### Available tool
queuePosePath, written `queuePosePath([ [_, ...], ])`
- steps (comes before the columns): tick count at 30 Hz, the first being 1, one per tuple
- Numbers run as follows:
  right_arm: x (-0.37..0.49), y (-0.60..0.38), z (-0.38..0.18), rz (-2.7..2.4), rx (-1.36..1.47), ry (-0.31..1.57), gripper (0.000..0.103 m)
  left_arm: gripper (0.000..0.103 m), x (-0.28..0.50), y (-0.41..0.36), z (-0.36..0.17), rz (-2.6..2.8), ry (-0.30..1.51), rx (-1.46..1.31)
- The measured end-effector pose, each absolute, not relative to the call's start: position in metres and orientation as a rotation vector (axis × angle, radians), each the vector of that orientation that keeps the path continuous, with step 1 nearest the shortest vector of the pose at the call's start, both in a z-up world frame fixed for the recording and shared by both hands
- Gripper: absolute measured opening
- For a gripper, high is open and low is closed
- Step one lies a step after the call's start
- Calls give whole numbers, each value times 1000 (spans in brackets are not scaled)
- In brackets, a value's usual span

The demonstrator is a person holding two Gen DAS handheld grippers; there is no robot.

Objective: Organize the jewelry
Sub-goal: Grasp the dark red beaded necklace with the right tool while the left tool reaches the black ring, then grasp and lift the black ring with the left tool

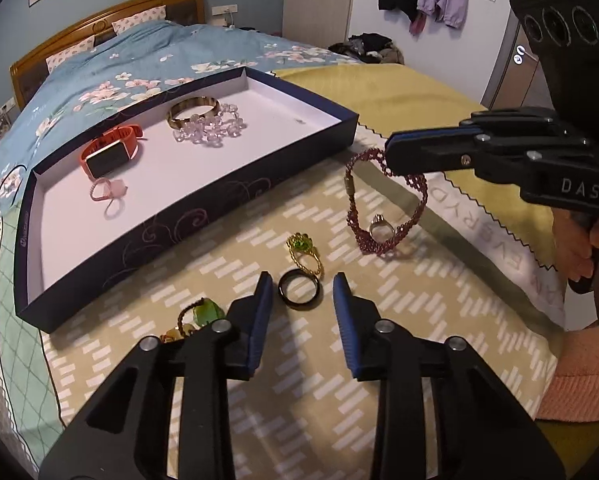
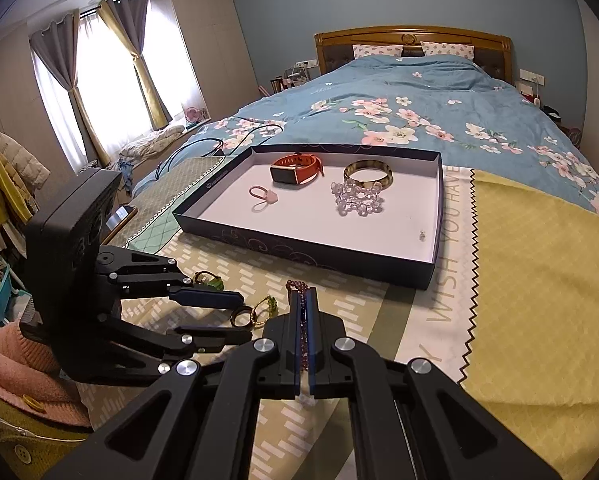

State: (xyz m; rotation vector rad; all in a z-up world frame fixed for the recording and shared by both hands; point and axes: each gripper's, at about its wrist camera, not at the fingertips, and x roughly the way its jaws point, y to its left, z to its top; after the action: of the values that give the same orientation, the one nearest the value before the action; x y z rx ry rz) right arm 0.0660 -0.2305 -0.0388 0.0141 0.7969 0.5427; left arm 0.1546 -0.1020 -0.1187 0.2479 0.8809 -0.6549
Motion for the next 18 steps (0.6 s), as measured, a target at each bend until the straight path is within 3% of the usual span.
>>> queuePosePath([
  [18,73,-226,-22,561,14,742,1,22,146,-74,-91,-622,806,158],
])
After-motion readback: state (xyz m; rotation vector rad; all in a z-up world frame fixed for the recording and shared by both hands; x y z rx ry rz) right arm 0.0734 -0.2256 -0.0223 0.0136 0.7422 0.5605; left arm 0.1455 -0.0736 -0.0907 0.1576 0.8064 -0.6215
